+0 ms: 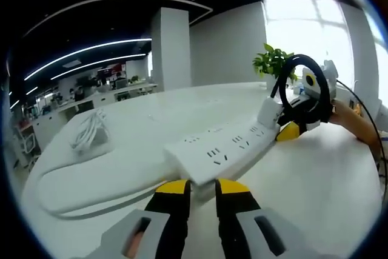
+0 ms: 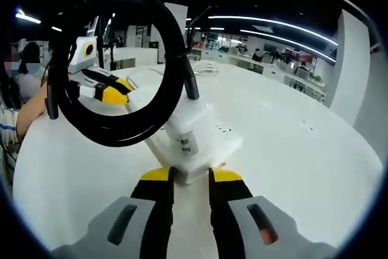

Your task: Straighten the power strip on the desk, plug the charger into it

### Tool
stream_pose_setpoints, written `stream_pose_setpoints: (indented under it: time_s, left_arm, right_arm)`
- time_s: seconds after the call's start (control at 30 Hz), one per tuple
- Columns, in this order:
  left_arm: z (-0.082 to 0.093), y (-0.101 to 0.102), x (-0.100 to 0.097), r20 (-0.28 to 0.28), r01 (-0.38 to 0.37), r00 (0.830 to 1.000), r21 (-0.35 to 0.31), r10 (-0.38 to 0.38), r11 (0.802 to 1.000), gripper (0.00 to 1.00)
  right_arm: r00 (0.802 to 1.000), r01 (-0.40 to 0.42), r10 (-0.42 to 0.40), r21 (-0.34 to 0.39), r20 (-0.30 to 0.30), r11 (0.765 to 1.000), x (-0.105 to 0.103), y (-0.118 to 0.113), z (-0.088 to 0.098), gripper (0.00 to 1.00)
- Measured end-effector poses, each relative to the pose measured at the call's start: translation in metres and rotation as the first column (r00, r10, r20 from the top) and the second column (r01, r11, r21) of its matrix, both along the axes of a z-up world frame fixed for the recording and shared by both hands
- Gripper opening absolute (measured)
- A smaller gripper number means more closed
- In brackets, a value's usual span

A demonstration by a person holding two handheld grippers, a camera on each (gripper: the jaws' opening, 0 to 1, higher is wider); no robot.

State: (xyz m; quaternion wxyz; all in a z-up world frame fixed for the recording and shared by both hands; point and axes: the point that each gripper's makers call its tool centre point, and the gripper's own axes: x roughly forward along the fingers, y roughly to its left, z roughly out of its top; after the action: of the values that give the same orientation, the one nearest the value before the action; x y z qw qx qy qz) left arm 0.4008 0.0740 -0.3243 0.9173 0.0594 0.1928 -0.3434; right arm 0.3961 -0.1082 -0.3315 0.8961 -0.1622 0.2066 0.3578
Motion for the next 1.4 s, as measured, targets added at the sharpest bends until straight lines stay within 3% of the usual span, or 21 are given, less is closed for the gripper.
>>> stream_pose_setpoints:
  time_s: [0.67, 1.4]
  left_arm:
    - [-0.001, -0.001, 0.004, 0.004, -0.019, 1.000, -0.010, 0.019, 1.000, 0.10]
    - [-0.002, 0.002, 0.007, -0.002, -0.041, 0.999, -0.014, 0.041, 0.999, 0.05]
  right_arm:
    - [0.998, 0.053, -0.052, 0.041, -0.032, 0.998, 0.010, -0.009, 0.001, 0.16]
    - [0.997, 0.072, -0.071, 0.040, -0.037, 0.997, 0.012, -0.013, 0.003, 0.11]
